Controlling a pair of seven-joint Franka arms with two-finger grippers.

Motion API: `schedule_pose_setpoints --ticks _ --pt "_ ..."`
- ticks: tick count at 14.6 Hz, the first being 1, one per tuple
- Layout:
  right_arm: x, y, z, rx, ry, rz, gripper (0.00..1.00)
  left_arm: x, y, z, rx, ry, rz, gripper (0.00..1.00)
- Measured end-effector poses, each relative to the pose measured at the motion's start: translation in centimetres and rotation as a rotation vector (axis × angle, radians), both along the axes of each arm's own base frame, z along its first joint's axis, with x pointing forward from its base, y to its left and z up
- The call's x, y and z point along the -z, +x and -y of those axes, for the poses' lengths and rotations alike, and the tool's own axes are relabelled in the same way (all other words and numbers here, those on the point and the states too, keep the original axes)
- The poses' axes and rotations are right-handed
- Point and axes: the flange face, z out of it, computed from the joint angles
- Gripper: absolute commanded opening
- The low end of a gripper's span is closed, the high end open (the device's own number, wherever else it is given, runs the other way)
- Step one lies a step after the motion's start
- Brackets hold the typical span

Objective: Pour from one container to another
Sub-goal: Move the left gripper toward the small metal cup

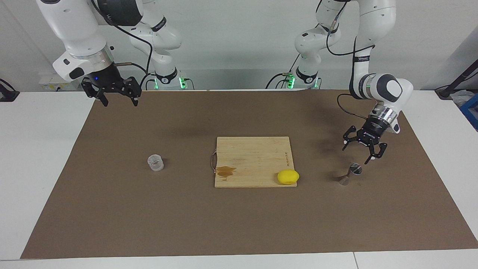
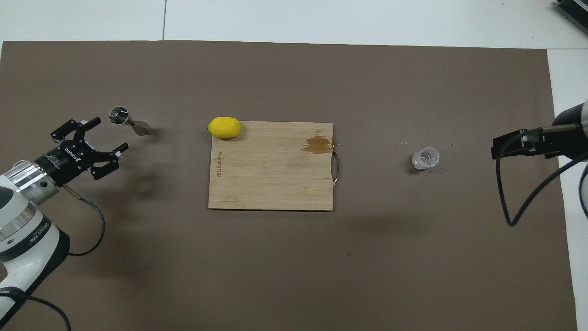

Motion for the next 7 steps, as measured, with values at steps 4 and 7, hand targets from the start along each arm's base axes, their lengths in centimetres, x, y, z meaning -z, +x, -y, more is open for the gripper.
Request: schedule_pose_setpoints --ticks 4,7 --pt "0.0 0.0 0.0 0.0 0.0 0.0 1.0 0.9 0.1 0.6 -0.023 -0.014 0.026 1.0" --pt "0.0 0.0 0.2 0.004 0.0 0.0 1.0 1.9 0.2 1.2 -0.036 -0.012 0.04 1.0"
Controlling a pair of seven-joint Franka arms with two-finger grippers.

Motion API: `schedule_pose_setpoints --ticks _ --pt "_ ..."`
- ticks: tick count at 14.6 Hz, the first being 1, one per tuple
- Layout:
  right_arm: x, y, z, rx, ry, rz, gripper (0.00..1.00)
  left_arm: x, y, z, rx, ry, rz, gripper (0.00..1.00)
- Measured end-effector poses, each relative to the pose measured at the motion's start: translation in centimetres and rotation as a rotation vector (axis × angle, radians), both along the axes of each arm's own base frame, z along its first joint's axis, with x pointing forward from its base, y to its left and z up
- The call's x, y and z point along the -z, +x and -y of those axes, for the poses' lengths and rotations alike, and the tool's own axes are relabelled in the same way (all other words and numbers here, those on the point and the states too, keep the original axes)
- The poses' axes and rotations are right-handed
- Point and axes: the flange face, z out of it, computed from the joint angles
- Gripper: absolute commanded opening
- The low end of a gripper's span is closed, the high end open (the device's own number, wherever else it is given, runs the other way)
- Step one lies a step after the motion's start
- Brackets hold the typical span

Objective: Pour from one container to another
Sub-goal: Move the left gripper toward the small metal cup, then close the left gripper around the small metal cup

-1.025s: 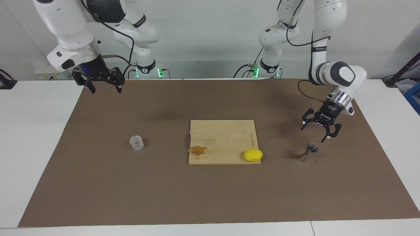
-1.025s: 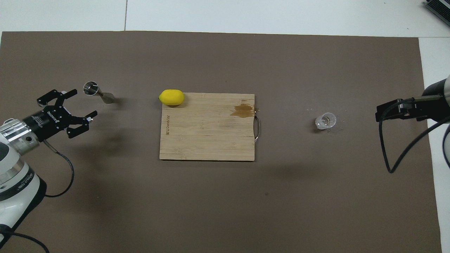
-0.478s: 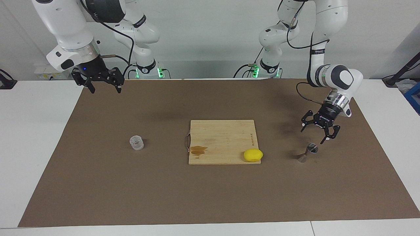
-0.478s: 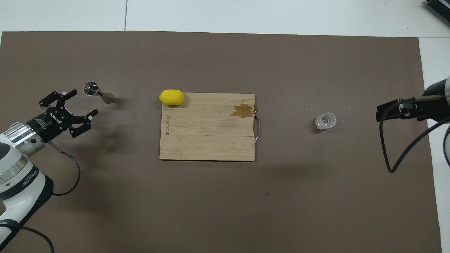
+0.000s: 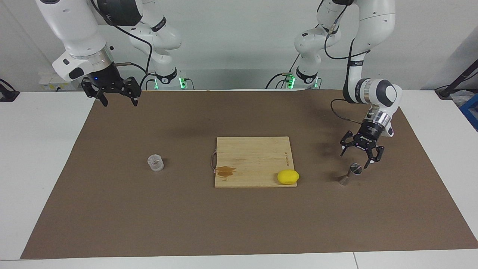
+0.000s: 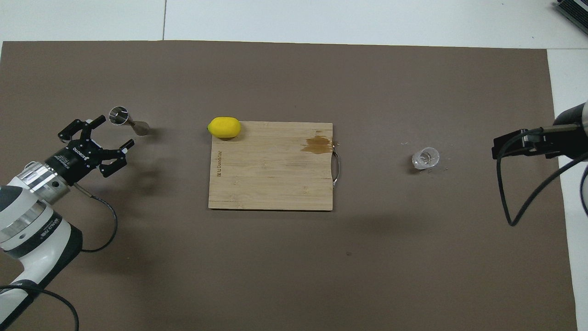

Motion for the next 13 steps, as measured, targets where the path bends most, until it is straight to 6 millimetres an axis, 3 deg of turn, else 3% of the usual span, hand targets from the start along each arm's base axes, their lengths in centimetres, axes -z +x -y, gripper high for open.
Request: schedule_pose_setpoints --ticks 5,13 --pt "0.0 0.0 0.0 0.0 0.0 0.0 1.0 0.7 0.2 1.2 -0.045 -0.007 0.022 1.0" --pt "0.0 0.0 0.0 0.0 0.0 0.0 1.0 0.0 1.0 1.3 -0.098 -0.04 0.041 0.95"
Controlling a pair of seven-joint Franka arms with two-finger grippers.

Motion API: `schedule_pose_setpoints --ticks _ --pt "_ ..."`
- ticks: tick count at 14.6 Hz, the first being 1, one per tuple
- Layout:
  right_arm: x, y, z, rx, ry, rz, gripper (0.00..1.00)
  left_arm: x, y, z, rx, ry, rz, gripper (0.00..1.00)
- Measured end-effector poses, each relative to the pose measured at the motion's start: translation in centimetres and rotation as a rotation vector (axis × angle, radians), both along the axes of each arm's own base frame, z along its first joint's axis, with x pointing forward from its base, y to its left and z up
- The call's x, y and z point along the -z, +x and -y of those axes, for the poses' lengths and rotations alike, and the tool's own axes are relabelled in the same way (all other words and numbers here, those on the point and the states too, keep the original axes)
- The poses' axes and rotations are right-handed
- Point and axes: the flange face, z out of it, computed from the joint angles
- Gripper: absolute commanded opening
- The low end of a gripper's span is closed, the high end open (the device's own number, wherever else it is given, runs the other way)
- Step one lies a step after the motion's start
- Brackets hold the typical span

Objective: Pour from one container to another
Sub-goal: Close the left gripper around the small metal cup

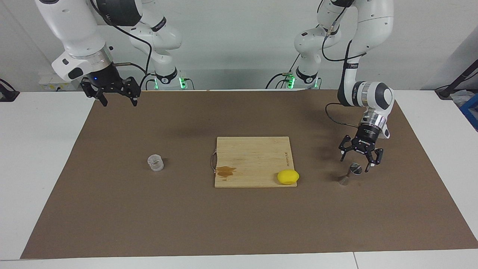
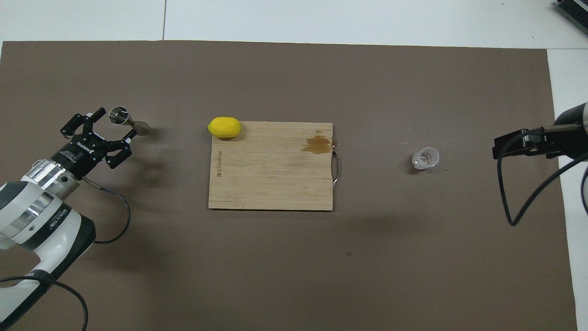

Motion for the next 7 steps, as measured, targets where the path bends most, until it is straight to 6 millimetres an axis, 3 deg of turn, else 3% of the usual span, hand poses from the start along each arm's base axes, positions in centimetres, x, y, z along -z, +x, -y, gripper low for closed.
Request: schedule_pose_setpoints --ticks 7 --pt "0.0 0.0 0.0 0.0 0.0 0.0 1.0 0.33 -0.04 0.27 -0.021 -0.006 -0.012 0.75"
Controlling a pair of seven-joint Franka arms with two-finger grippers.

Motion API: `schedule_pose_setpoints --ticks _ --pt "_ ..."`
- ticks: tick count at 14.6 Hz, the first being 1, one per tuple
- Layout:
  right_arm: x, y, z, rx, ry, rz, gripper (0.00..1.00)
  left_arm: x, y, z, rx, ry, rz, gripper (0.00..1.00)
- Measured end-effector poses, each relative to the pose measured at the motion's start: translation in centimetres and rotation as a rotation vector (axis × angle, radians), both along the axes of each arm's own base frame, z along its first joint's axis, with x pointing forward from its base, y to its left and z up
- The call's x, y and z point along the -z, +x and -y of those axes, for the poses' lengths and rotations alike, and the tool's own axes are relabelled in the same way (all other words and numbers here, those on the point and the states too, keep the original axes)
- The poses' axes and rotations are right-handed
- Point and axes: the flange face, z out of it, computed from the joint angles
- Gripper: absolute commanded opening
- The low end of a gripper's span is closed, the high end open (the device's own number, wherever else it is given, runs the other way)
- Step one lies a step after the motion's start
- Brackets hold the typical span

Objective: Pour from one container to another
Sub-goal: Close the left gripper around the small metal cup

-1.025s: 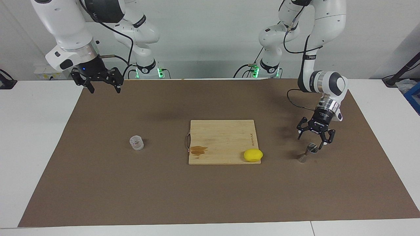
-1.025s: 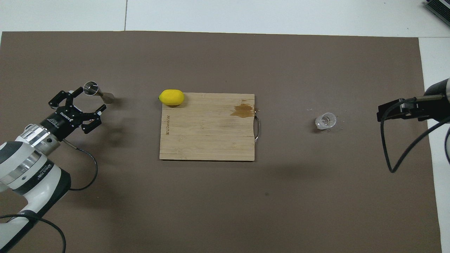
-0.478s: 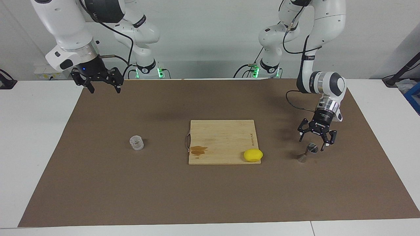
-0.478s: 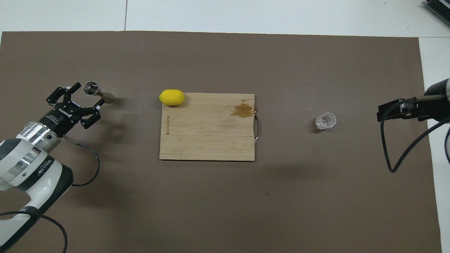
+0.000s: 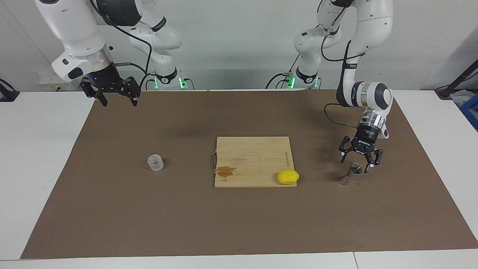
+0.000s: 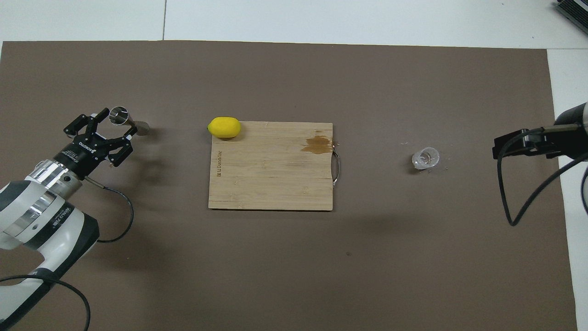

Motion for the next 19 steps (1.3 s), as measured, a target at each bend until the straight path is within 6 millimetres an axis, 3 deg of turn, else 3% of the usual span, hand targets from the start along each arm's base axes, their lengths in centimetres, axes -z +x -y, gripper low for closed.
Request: schedule_pose_setpoints --ticks 16,18,19 --pt "0.0 0.0 0.01 0.0 0.0 0.0 1.0 -0.07 0.55 0.12 -0.032 -0.014 0.005 0.64" --pt "0.0 0.0 0.01 0.0 0.0 0.0 1.0 -0.11 0.61 0.15 -0.033 -0.015 0.007 0.58" --pt "0.0 0.0 0.01 0.0 0.0 0.0 1.0 -0.15 0.64 0.15 -0.034 -0.015 0.008 0.46"
